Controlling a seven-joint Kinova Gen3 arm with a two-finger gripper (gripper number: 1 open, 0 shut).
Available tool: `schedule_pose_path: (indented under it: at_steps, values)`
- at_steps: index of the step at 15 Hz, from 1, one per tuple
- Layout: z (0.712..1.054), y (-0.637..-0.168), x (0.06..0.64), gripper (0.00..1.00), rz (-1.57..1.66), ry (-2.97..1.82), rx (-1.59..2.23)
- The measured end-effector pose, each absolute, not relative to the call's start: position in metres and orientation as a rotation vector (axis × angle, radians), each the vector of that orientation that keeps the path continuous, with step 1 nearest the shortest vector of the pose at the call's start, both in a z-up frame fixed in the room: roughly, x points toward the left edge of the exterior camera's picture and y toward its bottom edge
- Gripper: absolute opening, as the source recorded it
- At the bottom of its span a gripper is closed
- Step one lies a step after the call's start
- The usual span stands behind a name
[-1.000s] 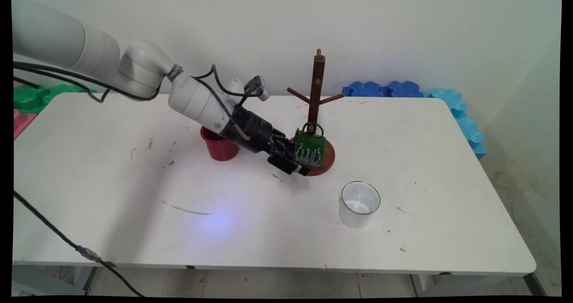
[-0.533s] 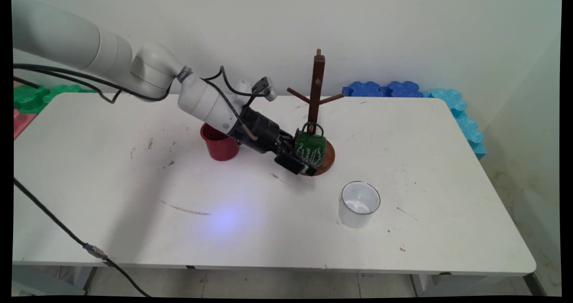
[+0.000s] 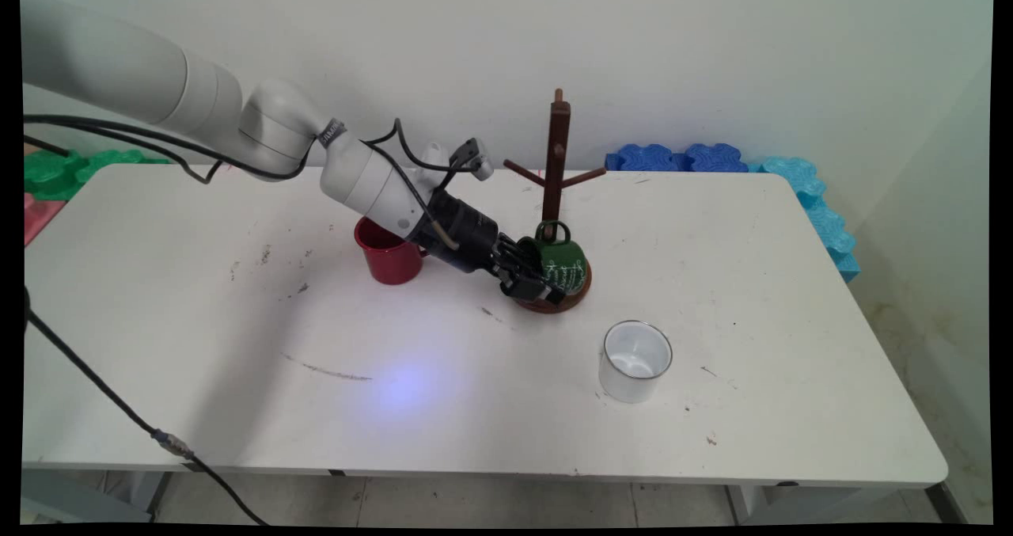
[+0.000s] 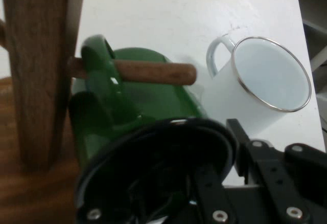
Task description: Pick up the green mug from the rack, then place the picked object on the table
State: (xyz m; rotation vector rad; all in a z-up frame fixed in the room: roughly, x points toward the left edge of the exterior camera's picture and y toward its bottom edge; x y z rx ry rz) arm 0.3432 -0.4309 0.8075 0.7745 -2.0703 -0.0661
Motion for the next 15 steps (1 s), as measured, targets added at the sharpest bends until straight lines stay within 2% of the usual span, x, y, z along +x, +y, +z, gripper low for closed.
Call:
schedule_pose_path:
  at_steps: [15]
  values:
    - [0.8118,-0.4238,0.3454,0.0,-0.076,-2.078,0.751]
